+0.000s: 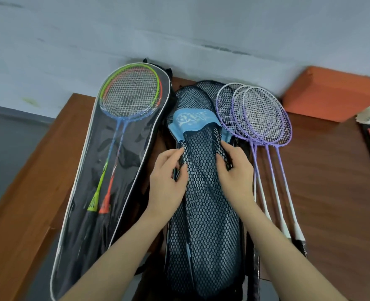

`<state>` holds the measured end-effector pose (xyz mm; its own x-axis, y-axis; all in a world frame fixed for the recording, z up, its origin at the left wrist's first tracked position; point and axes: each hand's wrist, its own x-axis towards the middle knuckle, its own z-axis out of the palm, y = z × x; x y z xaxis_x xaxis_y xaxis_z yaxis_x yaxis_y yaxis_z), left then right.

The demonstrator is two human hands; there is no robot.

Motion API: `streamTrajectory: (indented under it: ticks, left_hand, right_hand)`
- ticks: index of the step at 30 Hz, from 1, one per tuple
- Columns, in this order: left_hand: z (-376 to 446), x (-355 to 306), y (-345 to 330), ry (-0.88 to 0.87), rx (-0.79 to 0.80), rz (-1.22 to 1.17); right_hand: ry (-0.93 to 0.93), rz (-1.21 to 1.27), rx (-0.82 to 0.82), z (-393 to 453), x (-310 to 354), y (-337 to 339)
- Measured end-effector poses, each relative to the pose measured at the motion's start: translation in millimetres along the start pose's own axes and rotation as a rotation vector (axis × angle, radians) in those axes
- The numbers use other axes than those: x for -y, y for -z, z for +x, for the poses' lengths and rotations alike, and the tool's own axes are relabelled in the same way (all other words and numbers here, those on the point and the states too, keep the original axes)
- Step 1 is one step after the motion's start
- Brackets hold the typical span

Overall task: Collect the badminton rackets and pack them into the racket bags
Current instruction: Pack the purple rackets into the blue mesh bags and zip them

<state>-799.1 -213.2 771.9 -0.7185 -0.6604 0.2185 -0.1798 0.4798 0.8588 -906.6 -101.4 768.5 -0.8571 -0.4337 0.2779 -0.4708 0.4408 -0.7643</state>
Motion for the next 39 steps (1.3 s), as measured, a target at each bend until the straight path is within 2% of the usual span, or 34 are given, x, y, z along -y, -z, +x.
streamTrajectory:
  ticks: [4,12,14,18,21,25,29,31,34,36,39]
  left_hand:
    - [-1,2,7,-0.04,0.015,0.03]
    - [4,28,-1,-0.08,0.085,0.284]
    - [6,35,-6,-0.084,0.139,0.321]
    - [9,48,-18,-0.091,0.277,0.37]
    - [15,42,-24,-0.092,0.265,0.275]
    - [34,22,-34,-0.062,0.327,0.065]
    - [49,9,-50,0.092,0.509,0.171]
    - [51,8,-54,0.159,0.542,0.151]
    - [51,8,-56,0.295,0.54,0.035]
    - [51,6,-54,0.325,0.505,-0.026]
    - [50,1,-38,0.311,0.438,-0.154]
  right_hand:
    - [0.161,-0.064,-0.079,4,15,14]
    - [0.224,-0.13,0.083,-4,6,15]
    - [0.185,-0.126,0.13,-10,2,13]
    - [-0.105,0.086,0.203,-21,-1,12]
    - [-0.261,0.16,0.18,-27,-7,13]
    - [-0.342,0.069,0.168,-35,-10,9]
    - [-0.35,-0.024,0.171,-39,-7,7]
    - [-0.343,-0.067,0.176,-42,-7,6]
    - [-0.314,-0.109,0.234,-46,-5,5]
    - [-0.277,-0.114,0.271,-49,-4,5]
    - [-0.319,0.052,0.193,-50,-1,8]
